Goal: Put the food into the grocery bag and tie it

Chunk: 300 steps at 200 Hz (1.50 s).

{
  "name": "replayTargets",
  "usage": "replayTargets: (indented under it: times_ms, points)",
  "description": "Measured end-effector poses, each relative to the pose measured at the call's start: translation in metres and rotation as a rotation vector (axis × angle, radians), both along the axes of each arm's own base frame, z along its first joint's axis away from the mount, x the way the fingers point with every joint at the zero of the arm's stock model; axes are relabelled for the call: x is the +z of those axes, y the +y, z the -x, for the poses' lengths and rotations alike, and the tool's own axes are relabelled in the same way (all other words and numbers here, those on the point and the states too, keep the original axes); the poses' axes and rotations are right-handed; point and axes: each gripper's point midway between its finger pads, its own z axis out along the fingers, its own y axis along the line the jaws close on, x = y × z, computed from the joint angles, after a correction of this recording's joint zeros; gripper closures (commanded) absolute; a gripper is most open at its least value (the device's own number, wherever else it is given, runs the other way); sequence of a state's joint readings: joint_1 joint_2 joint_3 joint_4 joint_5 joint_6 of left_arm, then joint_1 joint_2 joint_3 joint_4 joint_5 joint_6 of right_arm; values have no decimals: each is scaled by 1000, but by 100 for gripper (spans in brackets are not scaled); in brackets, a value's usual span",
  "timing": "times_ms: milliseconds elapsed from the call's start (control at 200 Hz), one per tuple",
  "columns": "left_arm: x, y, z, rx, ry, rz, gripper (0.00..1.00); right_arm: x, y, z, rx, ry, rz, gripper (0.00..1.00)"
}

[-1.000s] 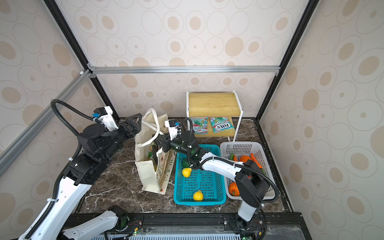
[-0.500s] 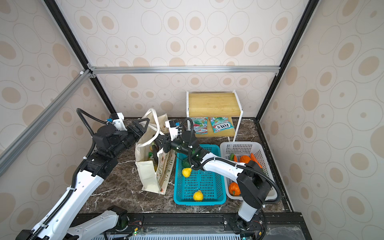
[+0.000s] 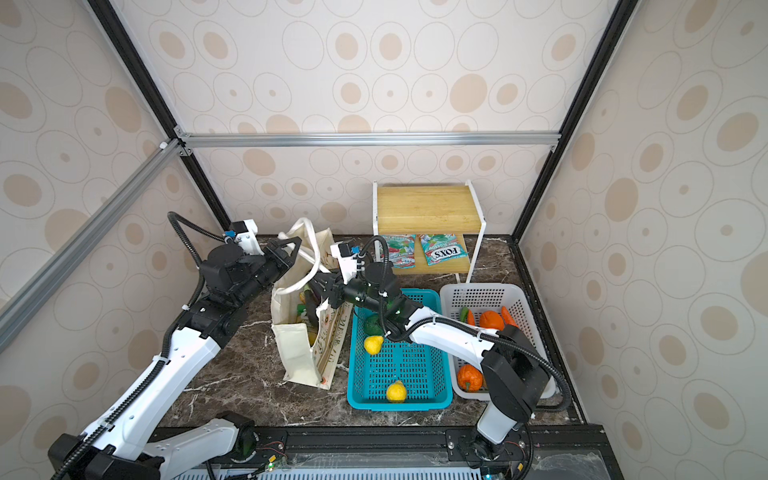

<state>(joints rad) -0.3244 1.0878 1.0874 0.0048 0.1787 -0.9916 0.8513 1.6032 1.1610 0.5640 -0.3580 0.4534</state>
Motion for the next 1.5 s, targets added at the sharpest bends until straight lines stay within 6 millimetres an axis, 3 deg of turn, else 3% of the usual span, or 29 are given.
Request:
replayTargets:
  times_ms: [345,495,575,700,830,970,1115,1305,1500]
  points:
    - [17,2,8,-7,-43,-3,100,31,-30,24,45,-47,-5,28]
    - [17,3,8,0,-43,-4,100,49,-45,22,25,-77,-33,26]
    - [17,4,7,3,-45,-7,100,51,-50,15,-8,-71,-38,34]
    - [18,4,8,3,-49,-11,100,45,-64,-3,-75,-27,-38,57]
    - [20,3,9,-4,-50,-12,100,33,-81,-16,-127,11,6,58]
    - [22,2,12,-16,-56,-9,100,13,-82,-6,-80,19,89,58]
    - [25,2,15,-21,-64,-5,100,-8,-76,8,10,39,138,53]
    - [24,1,19,-33,-69,19,100,-19,-58,16,141,58,138,36]
    - [19,1,19,-36,-66,44,100,-22,-43,17,228,78,118,32]
